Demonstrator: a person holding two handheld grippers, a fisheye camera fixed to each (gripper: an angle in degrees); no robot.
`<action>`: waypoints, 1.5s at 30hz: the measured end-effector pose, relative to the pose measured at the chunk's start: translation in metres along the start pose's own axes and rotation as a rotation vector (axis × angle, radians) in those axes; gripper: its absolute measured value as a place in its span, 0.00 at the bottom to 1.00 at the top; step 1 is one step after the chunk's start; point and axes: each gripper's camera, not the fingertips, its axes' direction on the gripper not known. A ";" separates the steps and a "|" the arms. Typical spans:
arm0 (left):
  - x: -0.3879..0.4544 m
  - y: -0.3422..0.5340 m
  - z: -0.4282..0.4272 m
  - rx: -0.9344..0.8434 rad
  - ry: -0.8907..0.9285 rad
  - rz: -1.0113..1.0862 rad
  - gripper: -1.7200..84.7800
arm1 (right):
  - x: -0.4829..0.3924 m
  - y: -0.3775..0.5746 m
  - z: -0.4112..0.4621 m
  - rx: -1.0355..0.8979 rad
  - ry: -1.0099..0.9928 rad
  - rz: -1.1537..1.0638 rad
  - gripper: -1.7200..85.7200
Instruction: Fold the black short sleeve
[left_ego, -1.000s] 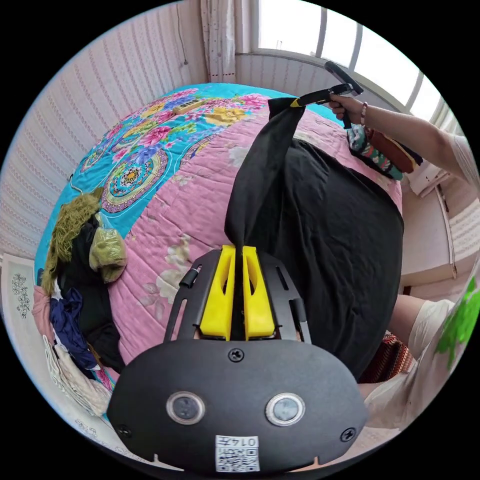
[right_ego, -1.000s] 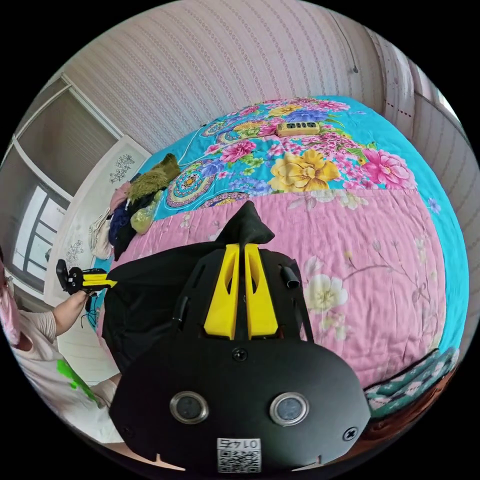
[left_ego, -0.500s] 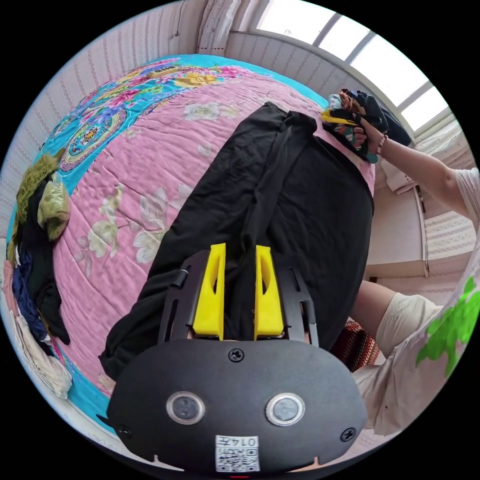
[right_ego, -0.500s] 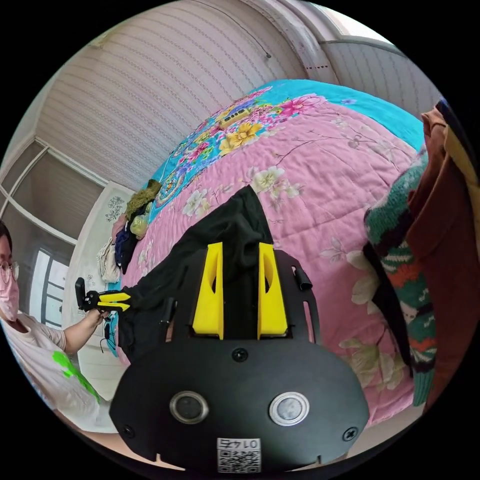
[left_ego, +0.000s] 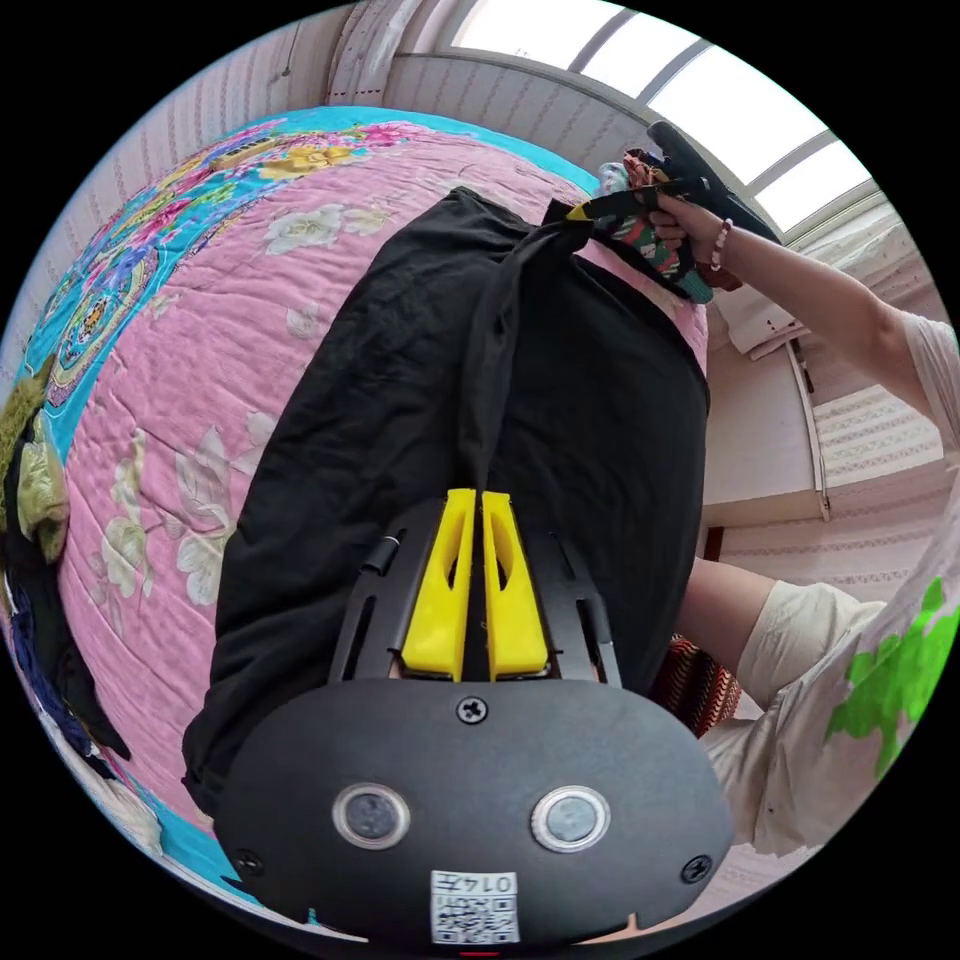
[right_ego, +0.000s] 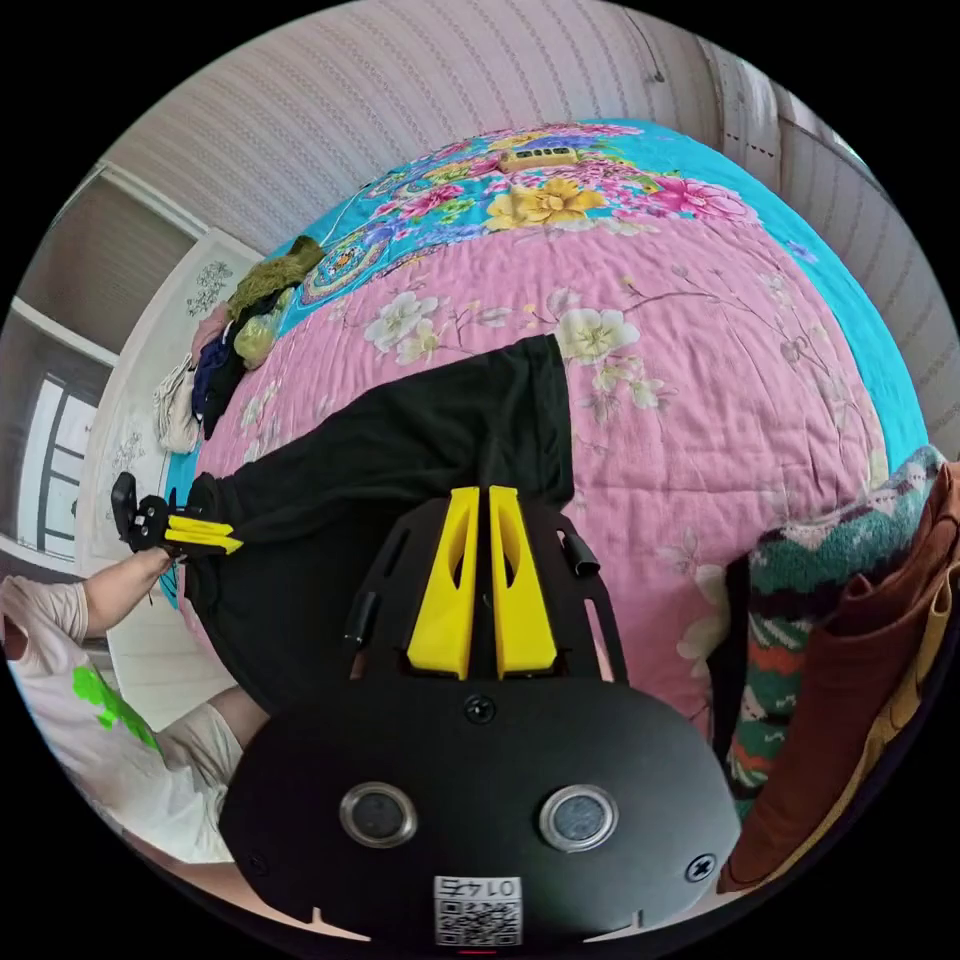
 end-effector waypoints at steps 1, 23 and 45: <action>0.002 0.006 0.010 -0.039 0.014 -0.008 0.03 | 0.006 0.006 0.006 -0.030 0.000 0.010 0.06; 0.083 0.014 0.080 -0.084 -0.096 0.063 0.08 | 0.058 0.057 0.148 -0.110 -0.025 0.140 0.08; 0.245 0.240 0.134 -0.245 -0.153 -0.025 0.12 | 0.058 0.358 0.292 0.060 -0.196 0.857 0.18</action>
